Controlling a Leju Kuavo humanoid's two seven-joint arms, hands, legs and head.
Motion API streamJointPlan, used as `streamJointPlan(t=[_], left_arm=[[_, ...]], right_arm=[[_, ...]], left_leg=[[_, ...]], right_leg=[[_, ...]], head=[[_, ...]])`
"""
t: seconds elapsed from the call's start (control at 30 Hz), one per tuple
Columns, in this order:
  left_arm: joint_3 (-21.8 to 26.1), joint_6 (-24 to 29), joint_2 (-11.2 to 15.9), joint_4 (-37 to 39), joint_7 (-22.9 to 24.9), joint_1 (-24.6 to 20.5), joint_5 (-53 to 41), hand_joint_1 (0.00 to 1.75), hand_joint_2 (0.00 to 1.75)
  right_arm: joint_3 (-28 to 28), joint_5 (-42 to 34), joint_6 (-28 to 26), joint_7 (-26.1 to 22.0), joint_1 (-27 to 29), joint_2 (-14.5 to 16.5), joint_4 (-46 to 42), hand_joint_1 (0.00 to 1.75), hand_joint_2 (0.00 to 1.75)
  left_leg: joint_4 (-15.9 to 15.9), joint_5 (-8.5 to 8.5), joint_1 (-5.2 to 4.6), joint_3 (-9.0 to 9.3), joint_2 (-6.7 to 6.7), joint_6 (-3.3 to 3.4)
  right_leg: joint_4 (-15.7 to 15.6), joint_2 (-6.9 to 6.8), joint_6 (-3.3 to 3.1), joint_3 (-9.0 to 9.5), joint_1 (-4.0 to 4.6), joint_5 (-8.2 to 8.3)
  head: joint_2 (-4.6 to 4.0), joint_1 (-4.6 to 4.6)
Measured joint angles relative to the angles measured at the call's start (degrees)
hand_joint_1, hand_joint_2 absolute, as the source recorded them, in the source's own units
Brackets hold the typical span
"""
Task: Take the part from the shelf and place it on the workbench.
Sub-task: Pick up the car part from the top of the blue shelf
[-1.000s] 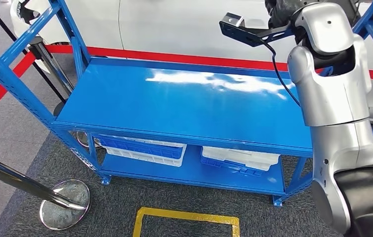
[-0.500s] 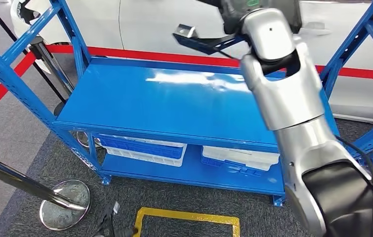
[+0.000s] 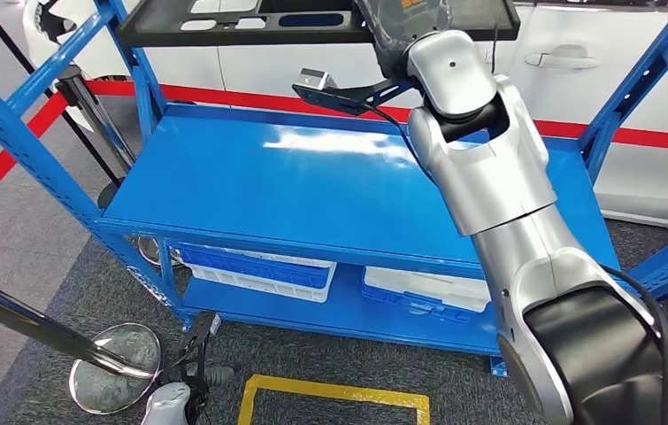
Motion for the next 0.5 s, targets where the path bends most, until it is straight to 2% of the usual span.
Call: streamJointPlan(t=[0.07,0.13,0.17,0.2,0.27,0.3,0.33,0.37,0.43,0.47,0.5], left_arm=[[-0.14,-0.04,0.04,-0.16,-0.03,0.02,-0.03,0.00,1.75],[-0.33,-0.08,0.10,-0.32,-0.05,0.05,-0.07,0.00,1.75],[-0.40,-0.10,0.13,-0.41,-0.06,0.07,-0.08,0.00,1.75],[-0.43,-0.15,0.16,-0.47,-0.06,0.12,-0.09,0.00,1.75],[-0.45,-0.31,0.28,-0.52,-0.07,0.21,-0.05,0.00,1.75],[-0.45,-0.40,0.37,-0.52,-0.07,0.32,-0.01,0.00,1.75],[-0.45,-0.51,0.48,-0.52,-0.07,0.44,0.05,0.00,1.75],[-0.44,-0.64,0.56,-0.52,-0.08,0.58,0.10,0.00,1.75],[-0.43,-0.88,0.72,-0.52,-0.23,0.84,0.13,0.00,1.75],[-0.43,-0.96,0.76,-0.52,-0.37,0.93,0.07,0.00,1.75],[-0.42,-1.01,0.79,-0.52,-0.51,1.01,-0.02,0.00,1.75]], right_arm=[[0.01,0.01,0.07,0.04,-0.02,0.38,0.26,1.75,1.75],[0.01,0.01,0.18,0.06,-0.07,0.62,0.43,1.75,1.75],[0.01,0.02,0.23,0.03,-0.13,0.79,0.49,1.75,1.75],[0.01,0.03,0.27,-0.02,-0.18,0.98,0.54,1.75,1.75],[0.01,0.04,0.32,-0.08,-0.20,1.26,0.78,1.75,1.75],[0.01,0.05,0.35,-0.08,-0.15,1.36,0.93,1.75,1.75],[0.01,0.05,0.39,-0.08,-0.09,1.45,1.10,1.75,1.75],[0.01,0.06,0.43,-0.08,-0.07,1.55,1.24,1.75,1.75],[0.01,0.11,0.50,-0.08,-0.10,1.73,1.39,1.75,1.75],[0.01,0.15,0.54,-0.09,-0.16,1.79,1.45,1.75,1.75],[0.01,0.17,0.57,-0.10,-0.19,1.82,1.49,1.75,1.75]], left_leg=[[-0.08,0.01,-0.02,-0.07,-0.02,-0.61],[0.71,-0.79,0.07,-0.42,0.11,-1.13],[2.49,-1.93,0.07,-1.21,0.18,-1.25],[5.63,-3.58,0.07,-2.71,0.27,-1.31],[13.66,-6.66,0.04,-6.73,0.31,-1.36],[16.31,-7.09,0.02,-8.27,0.31,-1.33],[16.68,-6.31,-0.01,-8.78,0.32,-1.23],[14.58,-4.43,-0.05,-8.08,0.32,-1.02],[6.69,-0.12,-0.28,-4.60,0.32,-0.40],[3.34,1.06,-0.45,-3.10,0.32,-0.14],[1.43,1.45,-0.62,-2.27,0.30,0.02]], right_leg=[[-0.13,0.09,-0.58,-0.08,0.26,-0.18],[-0.52,-0.03,-1.32,0.14,0.07,-0.08],[-0.75,-0.07,-1.69,0.31,-0.06,-0.02],[-0.84,-0.08,-1.98,0.45,-0.02,-0.03],[-0.82,-0.03,-2.40,0.59,0.30,-0.18],[-0.77,-0.01,-2.54,0.69,0.47,-0.29],[-0.71,0.02,-2.64,0.81,0.62,-0.42],[-0.62,0.07,-2.69,0.99,0.75,-0.57],[-0.43,0.16,-2.62,1.27,0.98,-0.94],[-0.29,0.20,-2.49,1.24,1.07,-1.07],[-0.21,0.22,-2.31,1.12,1.11,-1.14]], head=[[0.00,-0.05],[0.00,-0.05],[0.00,-0.07],[0.00,-0.08],[0.00,-0.09],[0.00,-0.09],[0.00,-0.09],[0.00,-0.09],[0.00,-0.09],[0.00,-0.09],[0.00,-0.09]])
